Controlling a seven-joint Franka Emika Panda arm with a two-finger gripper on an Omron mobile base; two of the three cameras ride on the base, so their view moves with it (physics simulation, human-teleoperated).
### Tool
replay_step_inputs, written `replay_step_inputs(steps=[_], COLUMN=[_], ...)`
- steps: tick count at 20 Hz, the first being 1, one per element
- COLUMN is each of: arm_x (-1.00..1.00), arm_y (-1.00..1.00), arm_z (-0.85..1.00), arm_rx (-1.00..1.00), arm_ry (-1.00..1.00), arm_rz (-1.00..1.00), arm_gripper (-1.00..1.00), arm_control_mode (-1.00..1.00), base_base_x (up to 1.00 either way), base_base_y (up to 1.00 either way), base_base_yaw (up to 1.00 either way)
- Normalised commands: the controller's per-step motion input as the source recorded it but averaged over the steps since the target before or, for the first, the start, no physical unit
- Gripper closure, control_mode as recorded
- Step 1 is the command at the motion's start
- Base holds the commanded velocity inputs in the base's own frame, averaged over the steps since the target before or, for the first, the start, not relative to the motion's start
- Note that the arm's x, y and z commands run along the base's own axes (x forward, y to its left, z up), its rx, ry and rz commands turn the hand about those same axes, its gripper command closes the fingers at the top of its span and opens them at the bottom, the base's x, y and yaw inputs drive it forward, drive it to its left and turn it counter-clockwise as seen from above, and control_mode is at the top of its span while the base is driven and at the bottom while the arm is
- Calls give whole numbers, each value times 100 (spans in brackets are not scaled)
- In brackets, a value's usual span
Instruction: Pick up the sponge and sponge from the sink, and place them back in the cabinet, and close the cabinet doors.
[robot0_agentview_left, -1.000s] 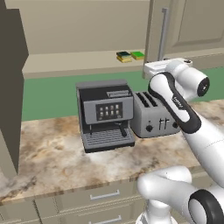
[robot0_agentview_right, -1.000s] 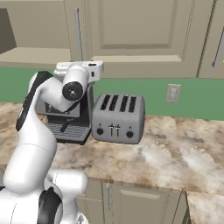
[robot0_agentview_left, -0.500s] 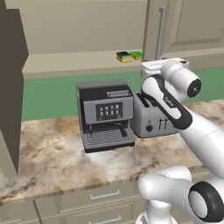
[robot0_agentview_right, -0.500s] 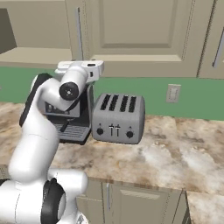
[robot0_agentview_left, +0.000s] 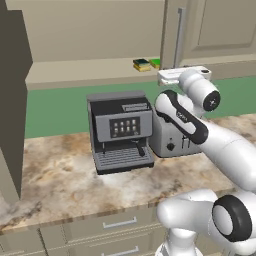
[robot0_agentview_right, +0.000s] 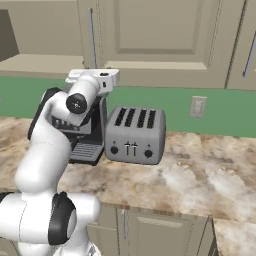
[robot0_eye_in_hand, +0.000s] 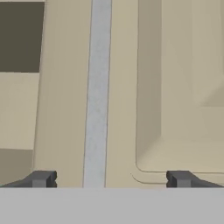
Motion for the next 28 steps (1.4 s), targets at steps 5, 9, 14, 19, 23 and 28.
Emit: replay_step_inputs(steps=[5, 9, 14, 19, 23, 28], arm_x=[25, 26, 24, 24, 17, 0], arm_y=[3, 6, 8, 7, 3, 0], arm_z=[0, 0, 0, 0, 0, 0], arm_rx=[0, 0, 0, 0, 0, 0], arm_ry=[0, 0, 0, 0, 0, 0], arm_rz=[-5, -4, -2, -1, 0, 0], arm_gripper=[-100, -100, -100, -100, -100, -100], arm_control_mode=[-100, -100, -100, -100, -100, -100], base_base_x=[0, 0, 0, 0, 0, 0], base_base_y=[0, 0, 0, 0, 0, 0], base_base_yaw=[0, 0, 0, 0, 0, 0])
